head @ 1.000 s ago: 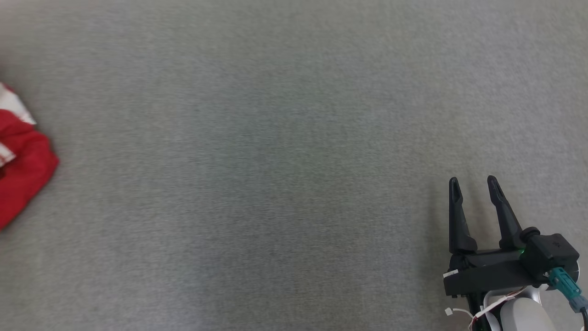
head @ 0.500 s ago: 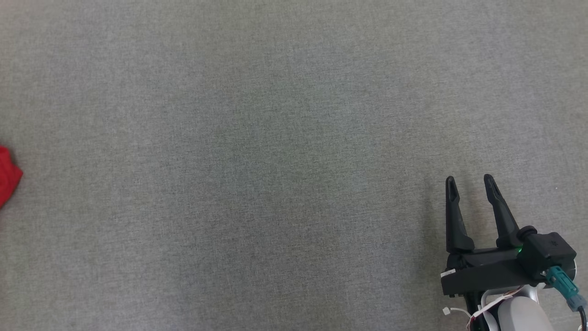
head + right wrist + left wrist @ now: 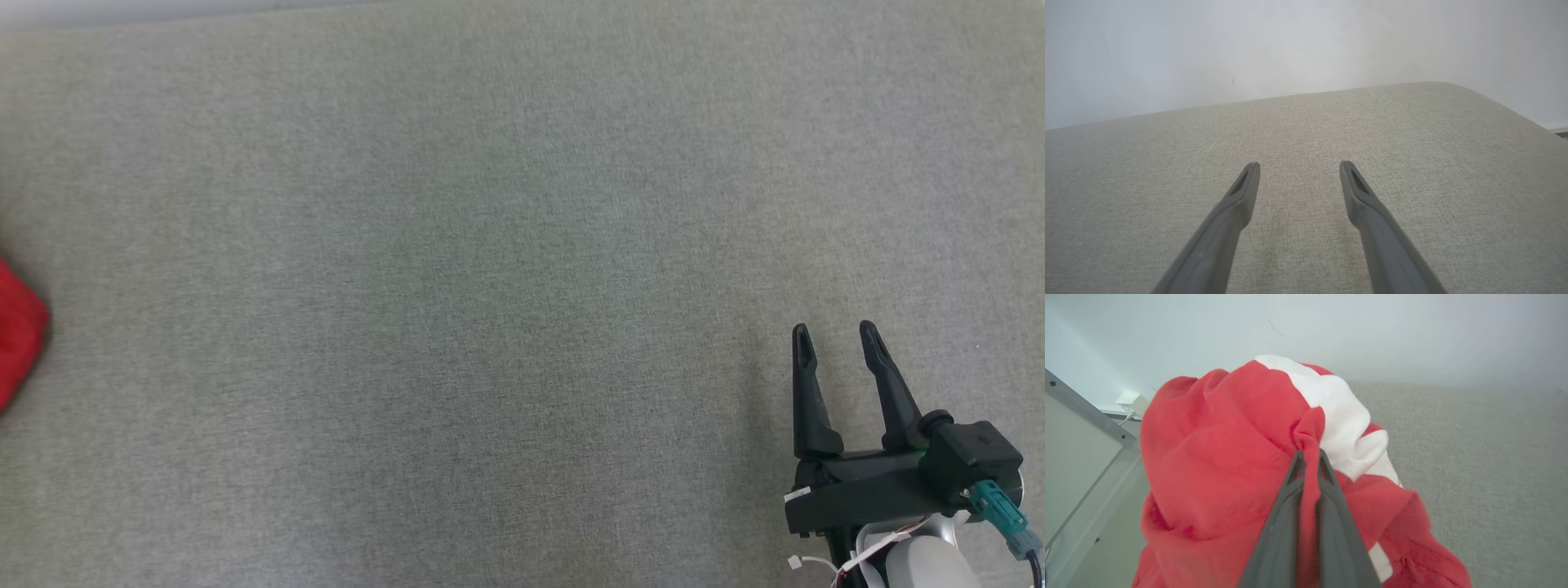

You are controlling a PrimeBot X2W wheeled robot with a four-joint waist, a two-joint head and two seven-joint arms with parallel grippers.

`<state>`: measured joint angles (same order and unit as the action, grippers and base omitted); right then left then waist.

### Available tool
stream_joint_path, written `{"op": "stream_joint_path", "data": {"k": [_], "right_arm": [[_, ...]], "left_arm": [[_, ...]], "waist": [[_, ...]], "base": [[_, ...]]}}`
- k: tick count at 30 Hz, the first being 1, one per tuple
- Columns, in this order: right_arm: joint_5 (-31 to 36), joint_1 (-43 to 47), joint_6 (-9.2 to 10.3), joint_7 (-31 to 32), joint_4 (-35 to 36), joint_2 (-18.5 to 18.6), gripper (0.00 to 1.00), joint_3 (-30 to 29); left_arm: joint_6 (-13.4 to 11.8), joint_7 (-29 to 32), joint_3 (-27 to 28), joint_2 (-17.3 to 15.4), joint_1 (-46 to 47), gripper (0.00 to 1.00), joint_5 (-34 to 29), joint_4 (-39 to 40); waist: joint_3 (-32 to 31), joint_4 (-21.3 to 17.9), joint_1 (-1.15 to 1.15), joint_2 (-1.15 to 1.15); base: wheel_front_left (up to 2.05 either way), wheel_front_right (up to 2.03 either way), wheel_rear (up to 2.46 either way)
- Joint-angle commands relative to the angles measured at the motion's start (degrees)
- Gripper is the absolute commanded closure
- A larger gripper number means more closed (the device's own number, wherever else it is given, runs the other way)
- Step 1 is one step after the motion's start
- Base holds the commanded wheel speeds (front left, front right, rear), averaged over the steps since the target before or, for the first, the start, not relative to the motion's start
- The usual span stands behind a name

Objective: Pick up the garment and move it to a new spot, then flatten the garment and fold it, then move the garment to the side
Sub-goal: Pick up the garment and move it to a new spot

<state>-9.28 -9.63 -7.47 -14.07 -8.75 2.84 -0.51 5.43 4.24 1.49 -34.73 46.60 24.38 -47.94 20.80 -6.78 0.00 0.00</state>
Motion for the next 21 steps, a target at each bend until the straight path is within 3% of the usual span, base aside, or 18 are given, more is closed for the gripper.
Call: {"op": "stream_joint_path", "data": {"k": [1, 10, 15, 21], "right_arm": [[-0.34, 0.38, -0.05, 0.07, -0.23, 0.07, 0.0, -0.11], [-2.13, 1.05, -0.05, -0.59, -2.42, 0.07, 0.0, 1.06], [-3.67, 1.25, -0.05, -0.81, -3.93, 0.08, 0.0, 1.93], [-5.68, 1.79, -0.06, -1.15, -6.0, 0.06, 0.0, 2.62]], "left_arm": [[-0.42, -2.1, -0.08, -0.15, 1.29, 1.0, -0.64, 1.05], [0.07, -12.34, -2.15, 0.68, 6.93, 1.0, -2.63, 10.72], [0.76, -11.74, -4.68, 2.26, 9.95, 1.0, -2.54, 16.9], [1.33, -7.51, -10.12, 6.81, 13.57, 1.0, -1.86, 27.57]], "waist": [[-1.33, 0.84, 0.0, 0.0], [-5.63, 1.83, 0.0, 0.0], [-7.14, 0.74, 0.0, 0.0], [-8.86, -2.22, 0.0, 0.0]], "base": [[0.0, 0.0, 0.0], [0.0, 0.0, 0.0], [0.0, 0.0, 0.0], [0.0, 0.0, 0.0]]}}
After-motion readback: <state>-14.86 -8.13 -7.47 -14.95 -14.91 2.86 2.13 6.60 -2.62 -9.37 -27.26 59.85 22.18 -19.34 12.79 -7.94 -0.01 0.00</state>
